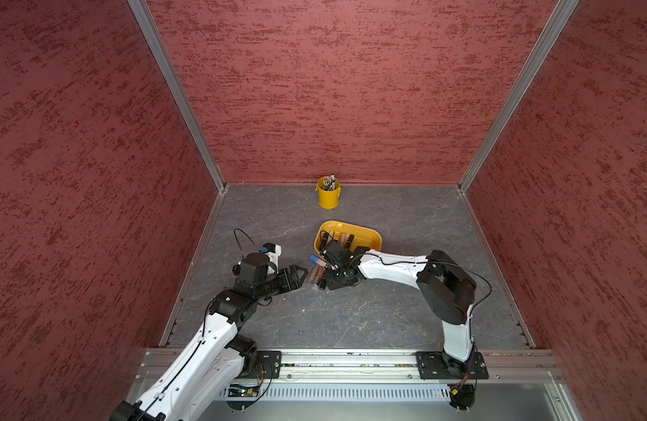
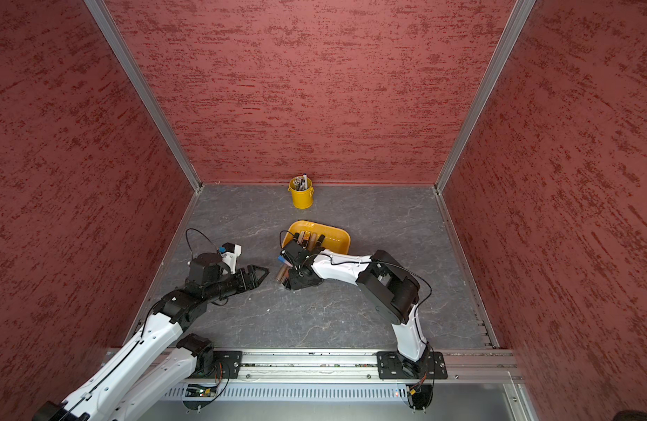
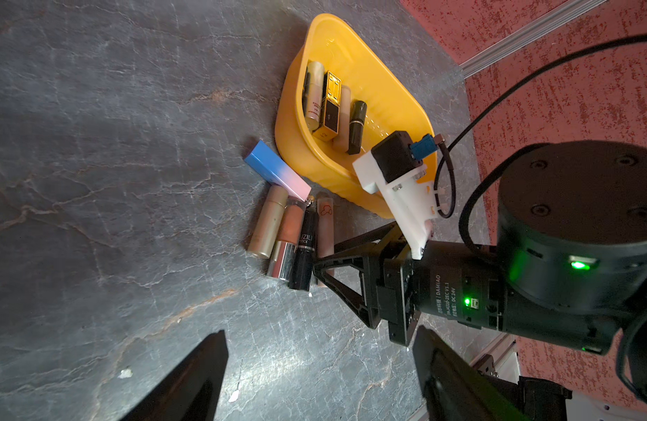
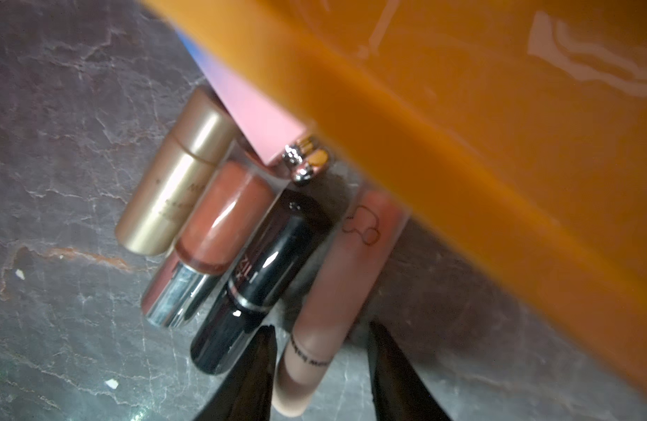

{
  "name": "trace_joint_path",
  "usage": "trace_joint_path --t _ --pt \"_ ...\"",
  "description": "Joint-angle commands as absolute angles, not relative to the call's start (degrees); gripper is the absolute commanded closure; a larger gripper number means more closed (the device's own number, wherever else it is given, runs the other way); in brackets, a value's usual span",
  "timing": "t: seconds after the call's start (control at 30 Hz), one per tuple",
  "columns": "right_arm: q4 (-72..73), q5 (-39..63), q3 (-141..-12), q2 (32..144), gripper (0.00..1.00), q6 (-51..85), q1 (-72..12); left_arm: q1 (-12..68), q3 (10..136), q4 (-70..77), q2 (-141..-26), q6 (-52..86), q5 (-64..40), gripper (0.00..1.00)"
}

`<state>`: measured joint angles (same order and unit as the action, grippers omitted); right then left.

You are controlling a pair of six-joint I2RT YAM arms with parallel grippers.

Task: Put the lipstick into the storage box
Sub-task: Pick up the lipstick at the center of the board.

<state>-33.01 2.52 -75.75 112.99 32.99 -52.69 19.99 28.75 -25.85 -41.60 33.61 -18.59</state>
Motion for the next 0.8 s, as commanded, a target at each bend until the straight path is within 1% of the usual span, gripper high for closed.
trace_joint_path --t 0.0,0.33,0.6,0.77 --pt "-35.21 0.32 -77.17 113.71 0.57 32.52 -53.00 19.24 29.57 -25.27 -41.29 32.44 -19.67 0.15" --pt "-36.81 -2.04 -75.24 112.85 0.58 31.72 -53.16 18.73 29.18 -24.86 -41.13 32.83 -20.00 0.15" --pt "-37.66 -3.86 -73.90 112.20 0.70 30.67 -53.24 18.65 29.13 -25.34 -40.27 33.31 -20.04 0.15" --pt "-37.10 -4.04 -71.44 110.14 0.80 30.67 -53.28 18.56 29.10 -25.31 -40.06 33.92 -19.95 0.15"
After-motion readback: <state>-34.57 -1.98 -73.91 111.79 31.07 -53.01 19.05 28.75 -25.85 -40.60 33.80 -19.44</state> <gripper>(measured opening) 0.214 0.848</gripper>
